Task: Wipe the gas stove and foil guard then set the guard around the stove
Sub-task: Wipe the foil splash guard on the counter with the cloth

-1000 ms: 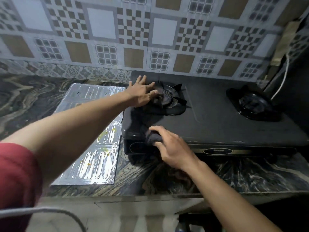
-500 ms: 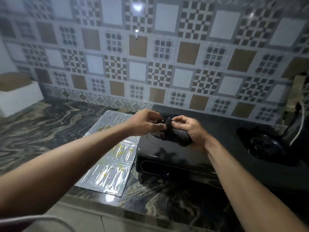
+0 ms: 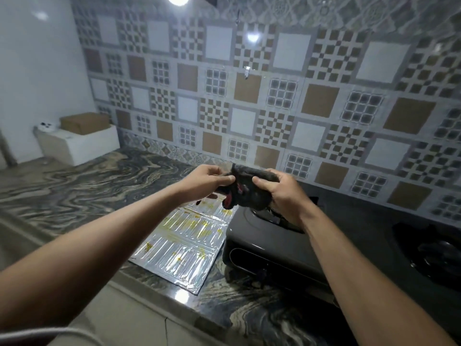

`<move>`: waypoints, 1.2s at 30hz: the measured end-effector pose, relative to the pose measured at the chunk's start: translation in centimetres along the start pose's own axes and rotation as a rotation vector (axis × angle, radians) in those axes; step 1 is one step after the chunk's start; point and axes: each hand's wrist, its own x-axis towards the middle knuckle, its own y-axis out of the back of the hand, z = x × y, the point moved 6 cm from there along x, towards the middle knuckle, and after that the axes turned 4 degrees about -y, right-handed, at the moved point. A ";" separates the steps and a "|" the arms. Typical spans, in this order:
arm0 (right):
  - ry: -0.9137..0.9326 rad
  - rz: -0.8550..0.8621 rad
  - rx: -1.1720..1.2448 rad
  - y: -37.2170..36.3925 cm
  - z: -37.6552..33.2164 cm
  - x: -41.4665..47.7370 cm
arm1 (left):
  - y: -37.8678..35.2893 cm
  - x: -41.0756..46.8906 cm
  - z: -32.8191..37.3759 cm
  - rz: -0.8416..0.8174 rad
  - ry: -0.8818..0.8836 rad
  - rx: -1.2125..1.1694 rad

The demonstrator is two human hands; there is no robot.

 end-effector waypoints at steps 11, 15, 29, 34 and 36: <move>-0.015 -0.027 -0.004 -8.5 3.2 9.5 | 8.7 3.4 -7.5 0.030 -0.007 0.029; -0.179 -0.059 0.046 -11.7 5.6 13.9 | 12.8 6.9 -11.9 0.074 0.039 -0.119; -0.289 0.443 -0.205 -15.8 15.2 32.3 | 16.5 17.7 -28.3 -0.082 0.394 -0.248; -0.368 0.454 -0.401 -14.8 17.6 36.5 | 15.3 21.0 -31.8 -0.096 0.476 -0.258; -0.381 0.458 -0.435 -14.1 18.4 38.1 | 15.3 22.7 -32.8 -0.097 0.470 -0.175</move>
